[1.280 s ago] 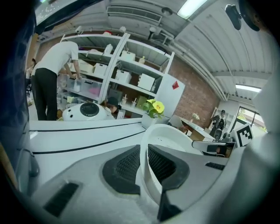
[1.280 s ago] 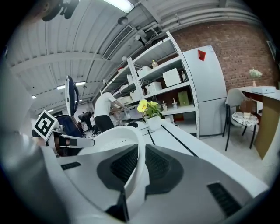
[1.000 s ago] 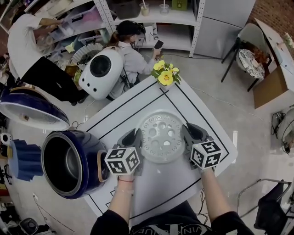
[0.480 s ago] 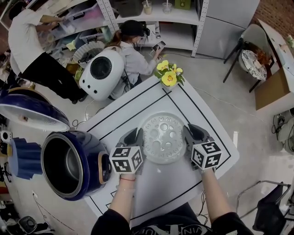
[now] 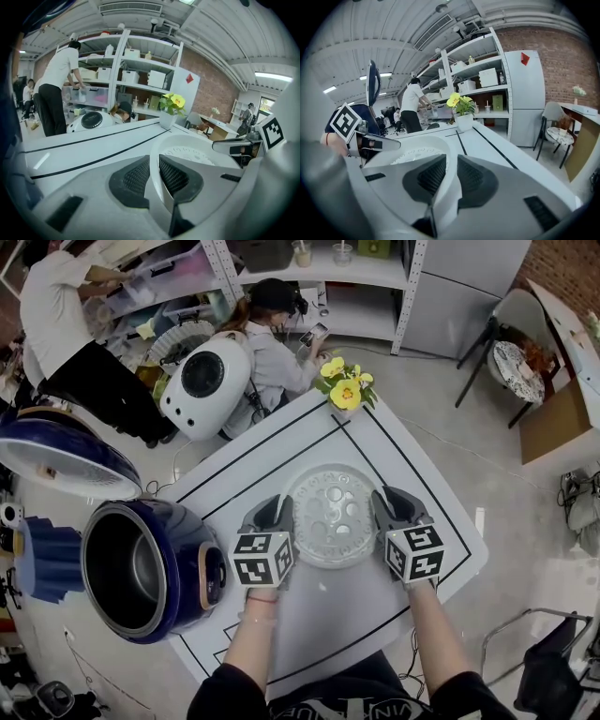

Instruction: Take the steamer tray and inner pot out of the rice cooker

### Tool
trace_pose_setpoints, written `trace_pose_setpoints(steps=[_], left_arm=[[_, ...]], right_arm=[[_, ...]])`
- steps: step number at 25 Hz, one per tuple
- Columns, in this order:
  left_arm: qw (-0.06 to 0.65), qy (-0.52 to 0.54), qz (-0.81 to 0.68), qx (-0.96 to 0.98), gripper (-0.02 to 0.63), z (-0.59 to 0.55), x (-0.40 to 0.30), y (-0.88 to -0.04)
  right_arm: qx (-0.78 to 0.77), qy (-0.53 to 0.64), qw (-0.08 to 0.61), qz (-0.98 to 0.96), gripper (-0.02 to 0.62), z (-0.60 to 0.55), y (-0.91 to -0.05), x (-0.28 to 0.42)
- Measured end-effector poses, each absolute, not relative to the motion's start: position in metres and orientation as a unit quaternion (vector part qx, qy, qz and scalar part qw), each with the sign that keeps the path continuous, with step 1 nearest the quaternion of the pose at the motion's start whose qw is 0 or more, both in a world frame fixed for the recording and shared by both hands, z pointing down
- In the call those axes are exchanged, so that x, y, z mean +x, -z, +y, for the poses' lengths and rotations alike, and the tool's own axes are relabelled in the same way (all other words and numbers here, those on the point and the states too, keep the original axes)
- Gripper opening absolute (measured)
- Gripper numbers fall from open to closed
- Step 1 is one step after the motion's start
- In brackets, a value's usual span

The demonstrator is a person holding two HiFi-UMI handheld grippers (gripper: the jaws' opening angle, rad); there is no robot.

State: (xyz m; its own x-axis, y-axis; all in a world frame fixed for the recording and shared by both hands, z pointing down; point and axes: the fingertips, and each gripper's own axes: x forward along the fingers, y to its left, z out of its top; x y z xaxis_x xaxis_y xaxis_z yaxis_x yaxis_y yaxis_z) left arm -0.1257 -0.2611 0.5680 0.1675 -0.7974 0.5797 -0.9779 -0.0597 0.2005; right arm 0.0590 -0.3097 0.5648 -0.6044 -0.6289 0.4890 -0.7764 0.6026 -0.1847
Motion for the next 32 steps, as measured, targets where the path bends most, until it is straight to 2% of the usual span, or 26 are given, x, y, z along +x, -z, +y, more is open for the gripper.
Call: trace_pose_setpoints(steps=[7,16,32], left_arm=[[0.264,-0.137,-0.635,0.713,0.052,-0.262,-0.132,-0.556],[0.228,-0.123,-0.646,0.718,0.055,-0.251,-0.133,-0.531],[0.165,-0.056,-0.623,0.763,0.055,-0.203,-0.106,-0.434]], right_arm=[[0.408,-0.172,0.184,-0.877,0.094,-0.311,-0.558,0.062],[0.394,-0.152,0.173,-0.890,0.094,-0.300,-0.537,0.054],[0.310,-0.109,0.106,-0.939,0.094,-0.249,-0.446,-0.012]])
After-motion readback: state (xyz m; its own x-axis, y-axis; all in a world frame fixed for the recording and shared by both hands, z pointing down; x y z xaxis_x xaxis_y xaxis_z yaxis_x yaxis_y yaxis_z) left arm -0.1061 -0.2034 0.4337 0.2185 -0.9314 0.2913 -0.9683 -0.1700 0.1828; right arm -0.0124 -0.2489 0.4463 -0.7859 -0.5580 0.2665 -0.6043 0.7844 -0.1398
